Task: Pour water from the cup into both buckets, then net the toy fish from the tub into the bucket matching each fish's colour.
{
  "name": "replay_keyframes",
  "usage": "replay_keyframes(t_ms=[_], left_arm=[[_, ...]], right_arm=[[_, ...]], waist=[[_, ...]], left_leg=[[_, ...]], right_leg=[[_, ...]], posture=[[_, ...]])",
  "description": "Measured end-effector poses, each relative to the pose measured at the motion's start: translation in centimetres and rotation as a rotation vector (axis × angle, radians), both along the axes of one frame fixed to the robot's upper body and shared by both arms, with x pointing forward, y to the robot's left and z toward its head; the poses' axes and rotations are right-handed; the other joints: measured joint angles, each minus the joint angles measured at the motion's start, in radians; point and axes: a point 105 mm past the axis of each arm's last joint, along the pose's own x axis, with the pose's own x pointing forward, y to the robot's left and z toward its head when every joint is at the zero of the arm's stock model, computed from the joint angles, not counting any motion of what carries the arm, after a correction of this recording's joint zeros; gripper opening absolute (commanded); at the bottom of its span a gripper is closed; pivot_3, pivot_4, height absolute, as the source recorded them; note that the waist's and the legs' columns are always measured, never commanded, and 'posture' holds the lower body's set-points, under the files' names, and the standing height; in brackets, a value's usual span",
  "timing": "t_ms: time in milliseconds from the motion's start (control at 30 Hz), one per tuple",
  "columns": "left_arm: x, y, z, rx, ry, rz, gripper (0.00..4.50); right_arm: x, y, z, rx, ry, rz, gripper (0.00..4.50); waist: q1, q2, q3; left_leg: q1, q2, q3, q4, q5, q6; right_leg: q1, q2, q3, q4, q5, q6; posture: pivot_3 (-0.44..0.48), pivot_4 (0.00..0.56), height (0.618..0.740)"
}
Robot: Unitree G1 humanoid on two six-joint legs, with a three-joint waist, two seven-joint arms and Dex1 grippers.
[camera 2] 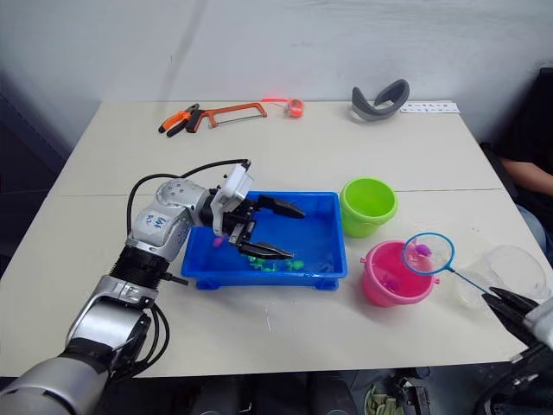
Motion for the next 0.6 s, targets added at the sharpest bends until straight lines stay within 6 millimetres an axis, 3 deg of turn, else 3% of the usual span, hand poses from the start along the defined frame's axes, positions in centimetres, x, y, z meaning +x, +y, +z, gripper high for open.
replay_keyframes(t_ms=[133,167,367,600], left_arm=[[-0.1,-0.3,0.0,-0.001,-0.012,-0.009,4.45],[-0.1,-0.3,-0.1,0.000,-0.012,-0.009,4.45],[0.0,-0.4,-0.1,-0.005,-0.007,-0.007,4.45],[0.3,-0.2,-0.1,-0.014,-0.004,0.022,4.45]], right_arm=[[0.0,0.9,-0.5,-0.413,-0.025,0.190,0.00],[-0.1,0.4,-1.3,-0.622,-0.022,0.271,0.00],[0.0,-1.2,-1.4,-0.868,-0.110,0.335,0.00],[-0.1,-1.2,-1.2,-0.933,-0.178,0.392,0.00]], waist=[[0.002,0.000,0.000],[0.003,0.000,0.000],[0.001,0.000,0.000],[-0.002,0.000,0.000]], left_leg=[[0.000,0.000,0.000,0.000,0.000,0.000],[0.000,-0.001,0.000,0.000,0.000,0.000],[0.003,-0.001,0.001,0.001,0.001,-0.001],[0.016,0.000,0.000,-0.003,0.000,-0.002]], right_leg=[[0.000,0.000,0.000,0.000,0.000,0.000],[0.001,0.000,0.000,-0.001,0.000,0.000],[0.002,-0.001,0.000,0.000,0.000,0.000],[0.017,-0.001,0.000,-0.003,-0.001,-0.002]], posture=[[0.000,0.150,0.740],[0.000,0.150,0.740],[0.000,0.150,0.740],[0.000,0.150,0.740]])
